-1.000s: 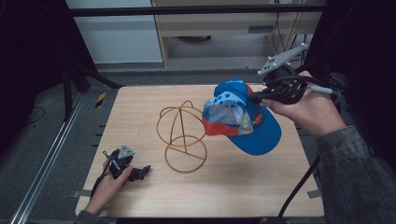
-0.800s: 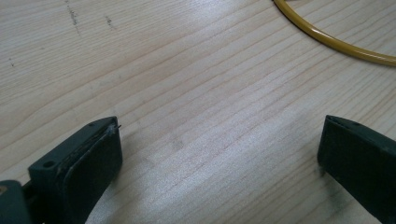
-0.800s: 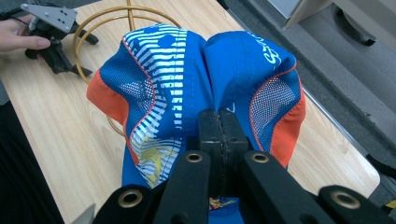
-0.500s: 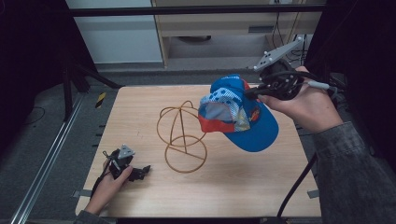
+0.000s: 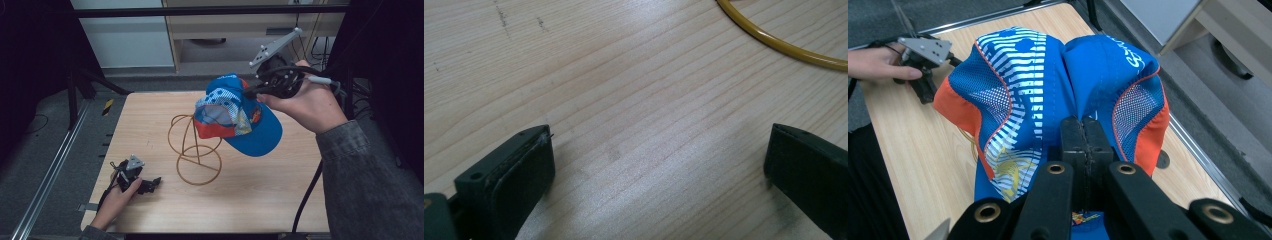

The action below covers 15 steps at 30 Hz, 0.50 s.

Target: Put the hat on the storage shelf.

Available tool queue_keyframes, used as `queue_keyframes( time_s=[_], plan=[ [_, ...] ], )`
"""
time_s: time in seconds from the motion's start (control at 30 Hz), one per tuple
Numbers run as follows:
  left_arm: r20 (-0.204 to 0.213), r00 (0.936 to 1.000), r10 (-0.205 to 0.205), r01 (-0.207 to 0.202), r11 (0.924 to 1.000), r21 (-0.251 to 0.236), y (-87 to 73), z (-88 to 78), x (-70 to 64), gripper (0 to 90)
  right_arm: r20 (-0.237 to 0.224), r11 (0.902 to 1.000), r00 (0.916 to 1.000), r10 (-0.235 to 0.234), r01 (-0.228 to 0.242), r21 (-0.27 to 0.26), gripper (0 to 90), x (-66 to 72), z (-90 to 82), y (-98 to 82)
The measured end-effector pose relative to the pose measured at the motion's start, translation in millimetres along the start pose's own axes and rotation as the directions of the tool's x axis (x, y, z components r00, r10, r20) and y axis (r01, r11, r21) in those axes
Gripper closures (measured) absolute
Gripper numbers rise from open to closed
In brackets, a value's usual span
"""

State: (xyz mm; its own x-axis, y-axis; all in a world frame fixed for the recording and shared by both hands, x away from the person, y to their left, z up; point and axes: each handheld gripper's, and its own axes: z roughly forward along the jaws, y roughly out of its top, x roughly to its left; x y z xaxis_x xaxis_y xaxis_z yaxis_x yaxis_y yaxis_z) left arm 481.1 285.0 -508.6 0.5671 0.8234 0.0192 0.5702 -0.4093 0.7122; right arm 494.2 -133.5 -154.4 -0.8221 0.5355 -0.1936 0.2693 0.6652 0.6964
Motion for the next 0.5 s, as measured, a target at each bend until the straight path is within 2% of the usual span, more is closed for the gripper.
queue_keyframes(
  time_s=[0.23, 0.5],
  plan=[
    [0.001, 1.0, 0.0, 0.0, 1.0, 0.001, 0.0, 0.0, 0.0, 0.0, -0.014, 0.9998, 0.9997, -0.02, 0.02, -0.009, 90.0, 4.5, 9.0, 14.2],
    [-0.001, 1.0, 0.001, -0.001, 1.0, 0.001, 0.1, -0.1, 0.1, 0.0, -0.023, 0.9994, 0.9993, -0.029, 0.029, -0.021, 90.0, 7.5, 12.5, 22.0]
  ],
)
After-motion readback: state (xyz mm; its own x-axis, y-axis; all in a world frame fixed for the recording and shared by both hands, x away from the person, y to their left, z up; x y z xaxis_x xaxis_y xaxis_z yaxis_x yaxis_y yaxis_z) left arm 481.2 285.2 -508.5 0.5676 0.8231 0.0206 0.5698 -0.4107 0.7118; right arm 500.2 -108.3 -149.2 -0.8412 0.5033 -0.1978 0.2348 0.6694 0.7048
